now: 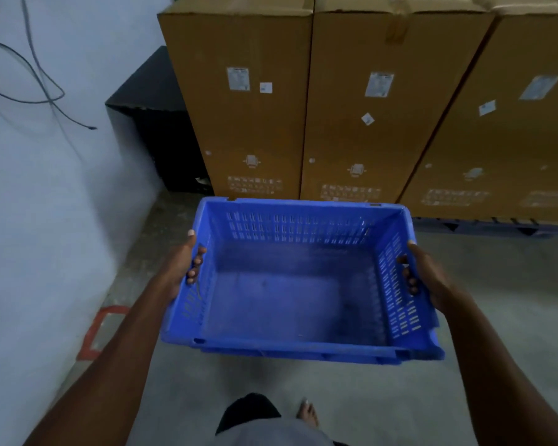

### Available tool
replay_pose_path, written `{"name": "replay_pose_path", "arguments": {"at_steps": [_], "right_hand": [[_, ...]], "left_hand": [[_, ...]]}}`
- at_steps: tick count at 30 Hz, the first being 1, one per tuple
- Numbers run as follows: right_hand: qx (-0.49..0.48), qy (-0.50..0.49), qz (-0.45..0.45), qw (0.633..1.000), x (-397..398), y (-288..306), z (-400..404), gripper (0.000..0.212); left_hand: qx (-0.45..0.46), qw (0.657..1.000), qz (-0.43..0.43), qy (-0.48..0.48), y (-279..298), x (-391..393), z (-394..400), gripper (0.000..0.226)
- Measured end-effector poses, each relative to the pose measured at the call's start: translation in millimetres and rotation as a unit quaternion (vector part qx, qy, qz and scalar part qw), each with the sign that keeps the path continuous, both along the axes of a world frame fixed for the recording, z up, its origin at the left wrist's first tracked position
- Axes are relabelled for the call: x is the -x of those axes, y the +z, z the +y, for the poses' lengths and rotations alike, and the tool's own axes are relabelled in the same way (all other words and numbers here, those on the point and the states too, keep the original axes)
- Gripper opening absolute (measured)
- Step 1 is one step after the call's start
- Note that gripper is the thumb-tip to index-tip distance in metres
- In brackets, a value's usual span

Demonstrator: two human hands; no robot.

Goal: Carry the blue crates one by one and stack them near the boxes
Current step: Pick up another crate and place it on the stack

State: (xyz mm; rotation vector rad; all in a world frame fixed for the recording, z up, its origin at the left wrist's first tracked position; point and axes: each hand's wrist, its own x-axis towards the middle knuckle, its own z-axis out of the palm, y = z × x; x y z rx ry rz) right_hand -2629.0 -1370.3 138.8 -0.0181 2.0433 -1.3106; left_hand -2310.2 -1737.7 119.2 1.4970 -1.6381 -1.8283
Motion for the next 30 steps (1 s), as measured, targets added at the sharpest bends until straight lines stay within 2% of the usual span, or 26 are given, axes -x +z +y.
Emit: {"name": "replay_pose_path", "arguments": {"at_steps": [16,30], "right_hand": [[-0.040,-0.038,-0.032,0.998,137.5,-66.2,-130.5,0.050],[-0.035,-0.058,-0.022,0.997,173.9,-99.4,-165.8,0.054]], "left_hand": [[-0.004,0.999,-0.045,0.002,-66.8,148.4,-130.3,0.056],[-0.019,0.996,-0.078,0.042,-96.6,184.5,-162.1,0.057]]}}
